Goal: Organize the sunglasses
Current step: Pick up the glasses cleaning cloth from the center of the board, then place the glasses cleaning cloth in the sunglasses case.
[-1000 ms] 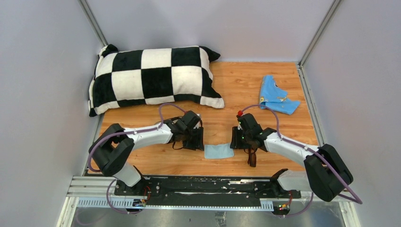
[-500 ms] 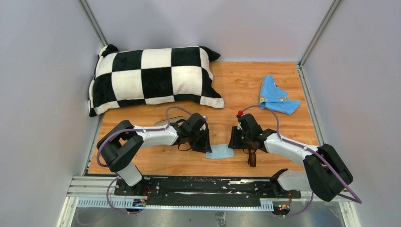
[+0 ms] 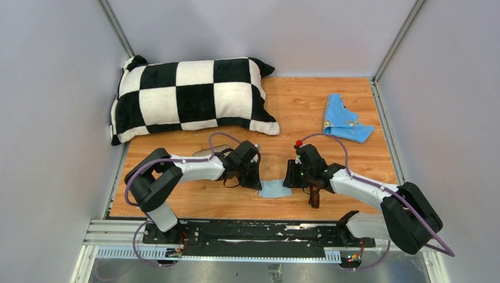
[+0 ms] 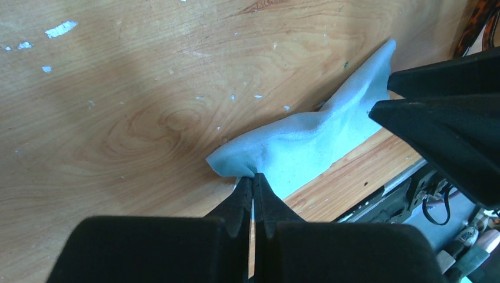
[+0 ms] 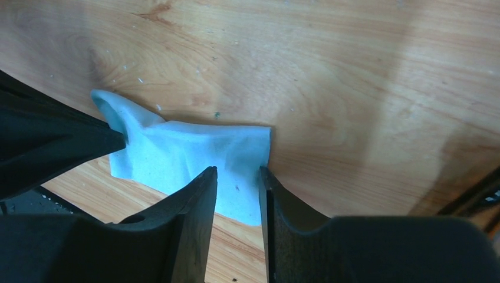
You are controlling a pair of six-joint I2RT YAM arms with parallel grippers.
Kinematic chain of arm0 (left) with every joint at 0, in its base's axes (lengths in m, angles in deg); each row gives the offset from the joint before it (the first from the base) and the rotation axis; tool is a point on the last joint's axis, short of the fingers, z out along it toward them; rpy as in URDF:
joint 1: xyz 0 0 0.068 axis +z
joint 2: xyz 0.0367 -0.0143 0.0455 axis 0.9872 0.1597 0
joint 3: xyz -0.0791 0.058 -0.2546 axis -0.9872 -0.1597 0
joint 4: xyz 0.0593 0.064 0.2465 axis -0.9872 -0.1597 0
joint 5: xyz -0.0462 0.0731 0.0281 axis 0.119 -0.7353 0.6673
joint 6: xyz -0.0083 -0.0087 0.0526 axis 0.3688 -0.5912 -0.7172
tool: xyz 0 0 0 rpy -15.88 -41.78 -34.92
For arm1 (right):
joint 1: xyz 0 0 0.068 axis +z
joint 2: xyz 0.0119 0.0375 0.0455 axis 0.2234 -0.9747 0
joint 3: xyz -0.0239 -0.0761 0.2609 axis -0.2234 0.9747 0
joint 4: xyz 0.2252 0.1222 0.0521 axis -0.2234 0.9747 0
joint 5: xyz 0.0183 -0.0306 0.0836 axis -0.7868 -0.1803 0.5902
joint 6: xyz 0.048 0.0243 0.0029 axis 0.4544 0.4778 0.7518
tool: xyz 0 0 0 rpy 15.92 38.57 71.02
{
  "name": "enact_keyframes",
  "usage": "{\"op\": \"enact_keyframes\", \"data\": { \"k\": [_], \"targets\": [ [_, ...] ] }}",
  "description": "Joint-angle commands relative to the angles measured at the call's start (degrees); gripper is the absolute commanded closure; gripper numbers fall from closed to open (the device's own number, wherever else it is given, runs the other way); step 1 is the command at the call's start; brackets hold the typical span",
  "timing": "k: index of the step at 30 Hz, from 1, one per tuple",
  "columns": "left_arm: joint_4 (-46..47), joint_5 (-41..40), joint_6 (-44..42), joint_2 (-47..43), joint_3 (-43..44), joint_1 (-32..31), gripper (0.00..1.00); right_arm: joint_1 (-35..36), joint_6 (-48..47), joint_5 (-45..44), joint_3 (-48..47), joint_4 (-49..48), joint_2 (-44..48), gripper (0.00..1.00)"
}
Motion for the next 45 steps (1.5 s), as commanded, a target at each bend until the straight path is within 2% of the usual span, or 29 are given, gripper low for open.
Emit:
{"op": "enact_keyframes", "data": {
  "k": [1, 5, 9, 17, 23, 36, 45],
  "targets": [
    [-2.73, -2.35, -1.06, 1.15, -0.34, -0.25, 1.00, 2.38, 1.00, -0.80, 1.64, 2.01, -3.20, 0.64],
    [-2.67, -2.83, -1.03, 0.27, -0.63, -0.30, 1.00, 2.59, 1.58, -1.34, 2.00, 1.25, -3.65, 0.89],
    [-2.84, -3.30, -1.24, -0.69, -0.61, -0.30, 1.00, 2.60, 1.53, -1.82, 1.81, 1.79, -2.81, 1.00],
    [-3.26, -3.95, -2.67, -5.84, -0.98, -0.30, 1.00, 4.82, 2.42, 0.73, -1.58, 1.99, -0.63, 1.00],
    [-8.84, -8.73, -6.06, -12.16, -0.03, 0.23, 1.00, 8.62, 2.88, -0.72, -8.52, 2.39, -3.62, 1.00],
    [-20.41, -12.44, -10.65, -30.01, -0.27, 10.02, 1.00, 13.12, 3.85, -0.62, -26.86, -0.30, -18.00, 1.00],
    [-28.07, -12.44, -16.14, -34.15, 2.43, 18.10, 1.00, 14.69, 1.80, 0.39, -40.55, 0.65, -27.58, 1.00]
  ]
}}
